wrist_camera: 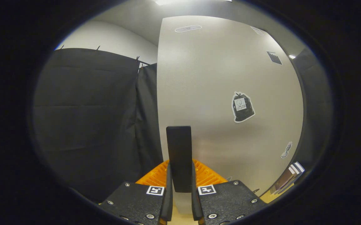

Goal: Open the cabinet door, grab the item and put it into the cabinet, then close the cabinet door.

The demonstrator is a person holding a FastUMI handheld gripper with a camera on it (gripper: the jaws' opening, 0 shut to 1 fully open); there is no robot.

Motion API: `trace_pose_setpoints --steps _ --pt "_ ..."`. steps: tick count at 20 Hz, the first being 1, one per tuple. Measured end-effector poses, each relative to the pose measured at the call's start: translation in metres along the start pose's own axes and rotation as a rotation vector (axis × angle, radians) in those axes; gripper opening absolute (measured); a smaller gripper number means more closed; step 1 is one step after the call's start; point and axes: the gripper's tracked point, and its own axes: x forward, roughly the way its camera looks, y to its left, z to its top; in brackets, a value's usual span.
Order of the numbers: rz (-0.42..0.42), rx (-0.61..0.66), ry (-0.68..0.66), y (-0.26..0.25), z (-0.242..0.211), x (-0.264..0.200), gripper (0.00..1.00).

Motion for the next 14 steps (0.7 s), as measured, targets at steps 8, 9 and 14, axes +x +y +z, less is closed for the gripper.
trace_pose_setpoints --steps 8,9,14 --pt "0.038 0.014 0.029 -0.003 -0.002 -0.016 0.25" --pt "0.039 0.016 0.031 -0.004 -0.002 -0.018 0.25" --pt "0.034 0.005 0.033 -0.009 -0.002 -0.030 0.25"
